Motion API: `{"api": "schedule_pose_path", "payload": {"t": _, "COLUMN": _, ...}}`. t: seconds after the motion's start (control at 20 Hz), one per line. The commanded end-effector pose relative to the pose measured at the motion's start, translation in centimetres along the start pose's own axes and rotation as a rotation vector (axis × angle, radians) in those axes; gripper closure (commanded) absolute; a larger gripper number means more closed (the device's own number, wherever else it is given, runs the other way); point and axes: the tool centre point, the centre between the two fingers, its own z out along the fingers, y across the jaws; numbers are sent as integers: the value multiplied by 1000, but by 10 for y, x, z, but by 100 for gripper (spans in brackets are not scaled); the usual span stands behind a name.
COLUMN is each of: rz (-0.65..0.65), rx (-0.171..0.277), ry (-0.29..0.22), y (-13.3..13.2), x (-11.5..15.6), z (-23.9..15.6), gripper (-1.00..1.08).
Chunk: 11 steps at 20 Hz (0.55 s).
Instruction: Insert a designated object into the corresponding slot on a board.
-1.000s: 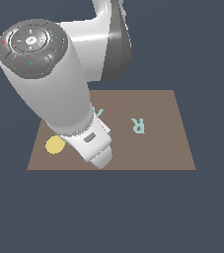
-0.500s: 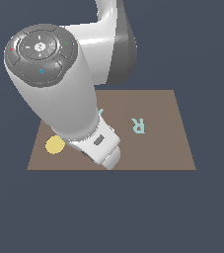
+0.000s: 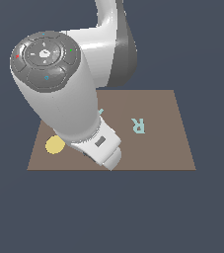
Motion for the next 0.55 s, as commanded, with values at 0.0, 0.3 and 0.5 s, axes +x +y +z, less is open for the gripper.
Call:
{"api": "schedule_pose_path", "payload": {"t": 0.0, "rz": -1, "rx": 0, "ry": 0, "y": 0, "x": 0, "z": 4, "gripper": 108}}
{"api": "schedule_pose_path", "payload": {"t": 0.3, "rz": -1, "rx": 0, "ry": 0, "y": 0, "x": 0, "z": 4, "gripper": -92}}
{"api": "schedule_pose_path", "payload": {"t": 0.5, "rz": -1, "rx": 0, "ry": 0, "y": 0, "x": 0, "z": 4, "gripper": -92}}
